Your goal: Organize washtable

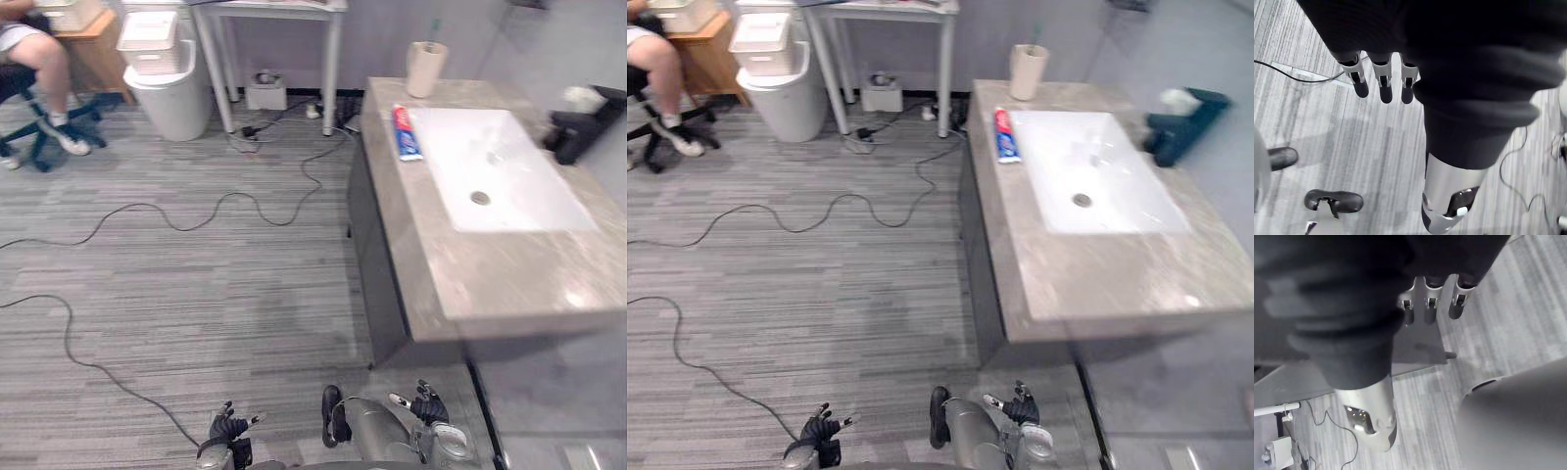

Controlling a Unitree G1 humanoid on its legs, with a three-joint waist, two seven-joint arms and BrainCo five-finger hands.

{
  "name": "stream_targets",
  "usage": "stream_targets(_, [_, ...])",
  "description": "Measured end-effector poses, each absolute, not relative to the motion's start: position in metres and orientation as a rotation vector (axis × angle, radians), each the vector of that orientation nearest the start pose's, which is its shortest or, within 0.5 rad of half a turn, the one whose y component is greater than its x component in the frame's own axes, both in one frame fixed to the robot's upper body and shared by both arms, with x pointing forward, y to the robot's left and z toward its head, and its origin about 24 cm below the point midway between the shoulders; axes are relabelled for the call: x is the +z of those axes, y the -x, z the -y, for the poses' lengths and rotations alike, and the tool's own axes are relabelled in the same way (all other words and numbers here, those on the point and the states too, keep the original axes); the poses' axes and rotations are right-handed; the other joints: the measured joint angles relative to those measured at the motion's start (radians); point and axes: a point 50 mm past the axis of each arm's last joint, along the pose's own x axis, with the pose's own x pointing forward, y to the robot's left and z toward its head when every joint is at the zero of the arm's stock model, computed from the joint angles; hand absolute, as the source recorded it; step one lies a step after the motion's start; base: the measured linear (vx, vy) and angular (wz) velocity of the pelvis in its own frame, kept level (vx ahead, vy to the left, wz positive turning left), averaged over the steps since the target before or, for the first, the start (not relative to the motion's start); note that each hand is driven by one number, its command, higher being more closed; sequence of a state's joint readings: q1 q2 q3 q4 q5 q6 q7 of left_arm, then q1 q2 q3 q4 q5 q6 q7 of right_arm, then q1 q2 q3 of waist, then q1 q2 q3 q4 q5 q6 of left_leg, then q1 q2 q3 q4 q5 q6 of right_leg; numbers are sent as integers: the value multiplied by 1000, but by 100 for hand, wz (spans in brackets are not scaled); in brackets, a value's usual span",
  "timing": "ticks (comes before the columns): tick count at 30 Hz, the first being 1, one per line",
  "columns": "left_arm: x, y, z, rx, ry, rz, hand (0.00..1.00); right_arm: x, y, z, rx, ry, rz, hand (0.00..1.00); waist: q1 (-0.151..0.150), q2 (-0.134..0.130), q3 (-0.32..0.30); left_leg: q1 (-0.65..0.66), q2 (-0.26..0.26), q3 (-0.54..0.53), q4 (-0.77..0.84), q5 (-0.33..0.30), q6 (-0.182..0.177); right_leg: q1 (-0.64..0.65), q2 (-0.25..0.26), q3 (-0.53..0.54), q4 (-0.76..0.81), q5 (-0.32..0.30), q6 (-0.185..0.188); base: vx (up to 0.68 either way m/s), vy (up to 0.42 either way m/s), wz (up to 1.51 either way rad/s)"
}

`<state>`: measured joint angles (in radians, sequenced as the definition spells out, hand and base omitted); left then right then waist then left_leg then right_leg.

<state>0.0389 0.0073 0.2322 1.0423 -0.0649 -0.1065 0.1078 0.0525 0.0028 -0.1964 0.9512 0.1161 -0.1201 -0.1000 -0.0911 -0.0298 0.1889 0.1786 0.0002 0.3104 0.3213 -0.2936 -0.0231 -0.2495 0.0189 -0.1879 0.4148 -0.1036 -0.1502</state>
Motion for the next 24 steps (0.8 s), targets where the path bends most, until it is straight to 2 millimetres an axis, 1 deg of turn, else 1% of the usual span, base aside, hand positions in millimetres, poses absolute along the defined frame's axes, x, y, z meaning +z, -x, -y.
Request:
stream_targets(1, [-153,-118,-188,377,124,-957,0,-147,-126,191,-430,-184,-909,0,-3,0,2,-94,42,1,229,33,-56,51,1,5,-48,-14,7,577,-15,17])
stream_targets(2, [-153,-119,-189,389,131,-951,0,-148,-124,191,-443,-191,-926,0,1,5,5,-135,73,1,336,37,-68,76,6,12,-69,-18,5,535,17,-36])
stream_targets(3, [-151,-121,-191,413,149,-939,0,-150,-120,200,-466,-179,-968,0,7,21,16,-195,140,4,516,36,-72,138,25,36,-104,-22,4,390,45,-49])
stream_targets(4, [-151,-122,-189,411,155,-937,0,-151,-115,206,-469,-156,-986,0,10,27,20,-210,166,3,568,34,-70,170,30,47,-121,-27,9,431,89,-54])
stream_targets(5, [-151,-124,-186,404,163,-930,0,-154,-99,211,-454,-102,-1009,0,21,33,23,-224,211,3,602,30,-64,241,27,60,-151,-33,15,429,143,-34])
stream_targets(6, [-149,-126,-186,407,163,-918,0,-156,-83,212,-467,-94,-1034,0,28,27,20,-240,244,15,572,23,-53,291,10,74,-170,-42,29,344,122,-31])
stream_targets(7, [-148,-127,-187,409,162,-910,0,-157,-79,212,-466,-88,-1045,0,30,21,16,-254,255,27,540,23,-52,305,-4,85,-176,-50,38,300,182,-37])
stream_targets(8, [-147,-129,-187,408,164,-897,0,-158,-74,211,-467,-86,-1054,0,32,16,13,-277,280,46,450,23,-51,316,-22,104,-184,-62,57,199,211,-49])
stream_targets(9, [-147,-130,-184,405,170,-894,0,-158,-71,212,-472,-86,-1055,0,33,13,12,-300,289,48,329,23,-51,320,-41,126,-185,-74,79,243,271,-47])
stream_targets(10, [-147,-130,-183,403,172,-894,0,-158,-70,212,-474,-85,-1057,0,34,17,9,-308,291,43,260,27,-47,321,-51,136,-181,-82,92,184,252,-38])
stream_targets(11, [-147,-131,-182,401,172,-894,0,-158,-68,212,-478,-84,-1062,0,34,17,8,-309,275,25,163,33,-50,323,-69,146,-170,-94,113,207,387,-33])
stream_targets(12, [-148,-129,-179,399,181,-901,0,-159,-56,217,-503,-69,-1083,0,39,32,-9,-308,249,-46,7,83,-48,313,-85,171,-146,-127,161,206,423,-35])
stream_targets(13, [-148,-128,-176,396,187,-905,0,-159,-52,219,-497,-60,-1091,0,42,40,-16,-305,239,-67,-2,139,-63,312,-91,185,-132,-145,178,255,500,-44])
stream_targets(14, [-149,-126,-173,395,193,-914,0,-160,-50,217,-484,-59,-1100,0,47,46,-34,-297,215,-79,4,188,-60,313,-104,207,-116,-165,204,196,346,-56])
stream_targets(15, [-150,-123,-178,401,181,-921,0,-161,-50,214,-471,-61,-1102,0,48,16,-56,-284,178,-42,11,164,-43,319,-146,245,-122,-175,222,226,411,-62])
stream_targets(16, [-151,-121,-180,405,174,-927,0,-161,-51,209,-461,-70,-1102,0,47,6,-73,-280,153,-14,12,140,-35,311,-176,269,-124,-178,229,160,318,-58])
stream_targets(17, [-151,-120,-183,408,168,-930,0,-162,-52,204,-452,-80,-1101,0,48,-20,-90,-267,133,8,12,119,-28,307,-199,291,-119,-178,229,260,408,-58])
stream_targets(18, [-151,-118,-186,410,159,-935,0,-163,-54,199,-441,-90,-1101,0,49,-33,-102,-250,118,42,10,96,-19,286,-215,330,-90,-166,242,230,297,-68])
stream_targets(19, [-151,-119,-187,408,154,-936,0,-163,-54,197,-429,-95,-1104,0,53,-45,-107,-229,116,65,7,83,-13,256,-212,360,-22,-152,243,264,324,-72])
stream_targets(20, [-152,-118,-187,400,146,-948,0,-162,-58,195,-419,-98,-1093,0,52,-42,-104,-202,112,86,-4,77,-12,210,-204,385,82,-134,245,197,235,-70])
stream_targets(21, [-154,-115,-186,390,137,-967,0,-162,-60,194,-419,-102,-1085,0,46,-45,-104,-161,105,109,-17,74,0,130,-191,410,242,-87,248,238,263,-61])
stream_targets(22, [-154,-116,-184,373,131,-969,0,-162,-60,195,-423,-104,-1081,0,42,-44,-103,-120,103,139,-31,65,12,75,-188,405,368,-40,250,211,197,-48])
stream_targets(23, [-154,-116,-183,371,131,-970,0,-161,-61,195,-424,-103,-1076,0,41,-43,-102,-101,103,148,-37,60,14,57,-188,401,412,-34,244,206,152,-39])
stream_targets(24, [-155,-115,-183,372,132,-974,0,-161,-61,196,-424,-101,-1072,0,42,-41,-102,-69,102,159,-57,57,14,16,-183,370,478,-52,236,161,86,-29])
